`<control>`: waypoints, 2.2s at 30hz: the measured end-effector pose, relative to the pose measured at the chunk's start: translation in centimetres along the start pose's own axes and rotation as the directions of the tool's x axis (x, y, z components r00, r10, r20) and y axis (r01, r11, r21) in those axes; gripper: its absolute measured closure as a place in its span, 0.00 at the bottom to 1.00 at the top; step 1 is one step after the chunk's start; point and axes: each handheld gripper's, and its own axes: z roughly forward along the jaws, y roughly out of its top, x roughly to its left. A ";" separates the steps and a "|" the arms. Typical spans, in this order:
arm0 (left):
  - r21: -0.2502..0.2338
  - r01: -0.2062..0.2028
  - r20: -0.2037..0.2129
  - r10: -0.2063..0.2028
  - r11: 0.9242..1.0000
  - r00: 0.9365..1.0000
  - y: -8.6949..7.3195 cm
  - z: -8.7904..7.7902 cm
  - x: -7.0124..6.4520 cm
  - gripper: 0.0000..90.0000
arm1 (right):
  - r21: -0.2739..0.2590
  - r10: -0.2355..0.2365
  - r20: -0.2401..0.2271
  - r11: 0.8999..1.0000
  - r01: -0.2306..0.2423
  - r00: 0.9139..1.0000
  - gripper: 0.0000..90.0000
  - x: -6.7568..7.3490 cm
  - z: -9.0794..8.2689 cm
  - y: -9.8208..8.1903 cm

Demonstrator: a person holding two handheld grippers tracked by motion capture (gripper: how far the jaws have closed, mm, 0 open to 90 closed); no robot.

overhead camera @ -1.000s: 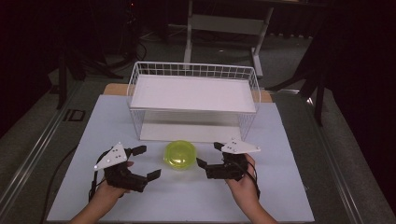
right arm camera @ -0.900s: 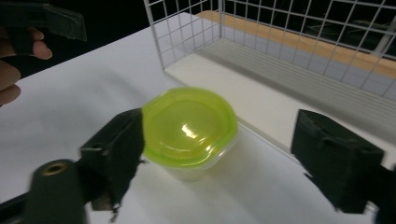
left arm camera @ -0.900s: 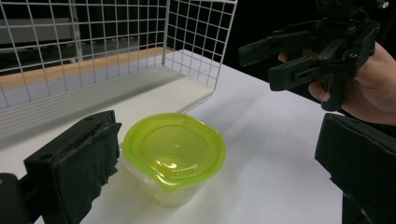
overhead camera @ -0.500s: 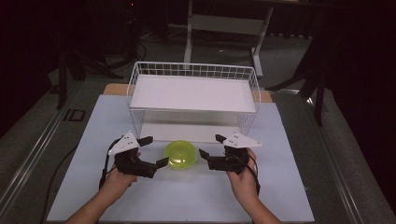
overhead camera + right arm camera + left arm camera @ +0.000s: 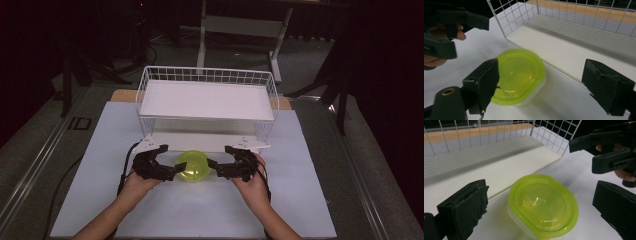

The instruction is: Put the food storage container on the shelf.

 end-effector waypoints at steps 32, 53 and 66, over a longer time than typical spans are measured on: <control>0.173 0.179 -0.039 -0.174 0.969 0.984 -2.4 1.4 0.8 0.67 | 0.157 0.097 0.003 0.983 -0.096 0.995 0.66 0.1 3.4 -2.1; 0.174 0.183 -0.026 -0.182 0.968 0.983 -3.4 0.3 -1.5 0.81 | 0.148 0.106 0.005 0.983 -0.106 0.994 0.83 1.5 2.2 -2.2; 0.164 0.195 -0.067 -0.186 0.967 0.980 -3.7 0.3 -2.0 0.90 | 0.151 0.036 0.028 0.988 -0.040 0.999 0.88 2.6 1.4 -2.0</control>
